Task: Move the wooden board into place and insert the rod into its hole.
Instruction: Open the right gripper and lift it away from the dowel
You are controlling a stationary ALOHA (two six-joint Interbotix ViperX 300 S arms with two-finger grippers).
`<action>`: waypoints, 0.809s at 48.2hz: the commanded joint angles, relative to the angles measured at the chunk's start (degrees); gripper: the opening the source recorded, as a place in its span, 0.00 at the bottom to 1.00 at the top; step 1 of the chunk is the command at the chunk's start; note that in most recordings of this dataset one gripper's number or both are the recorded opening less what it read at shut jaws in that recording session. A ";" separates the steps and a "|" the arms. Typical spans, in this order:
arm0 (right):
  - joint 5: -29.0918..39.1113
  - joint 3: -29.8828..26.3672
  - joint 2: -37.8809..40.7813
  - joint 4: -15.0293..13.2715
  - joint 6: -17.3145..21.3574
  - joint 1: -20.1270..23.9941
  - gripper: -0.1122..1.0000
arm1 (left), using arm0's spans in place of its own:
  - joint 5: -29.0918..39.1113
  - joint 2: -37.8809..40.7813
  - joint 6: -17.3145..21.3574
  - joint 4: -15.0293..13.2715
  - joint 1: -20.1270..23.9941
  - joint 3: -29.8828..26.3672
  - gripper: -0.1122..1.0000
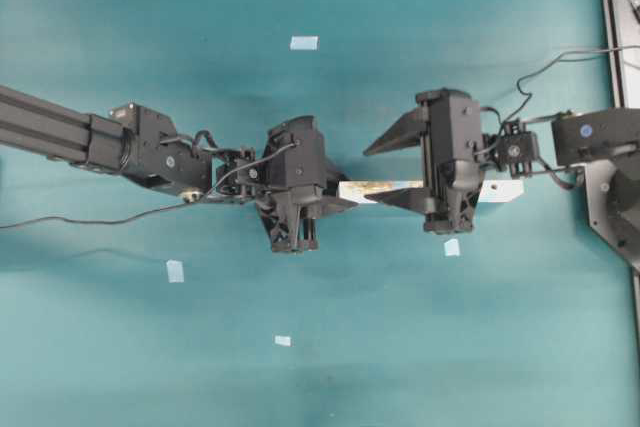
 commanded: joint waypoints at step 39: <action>10.99 -2.02 -8.96 -0.09 -0.09 0.18 0.80 | 6.24 -3.43 -0.26 0.18 -0.70 1.32 0.84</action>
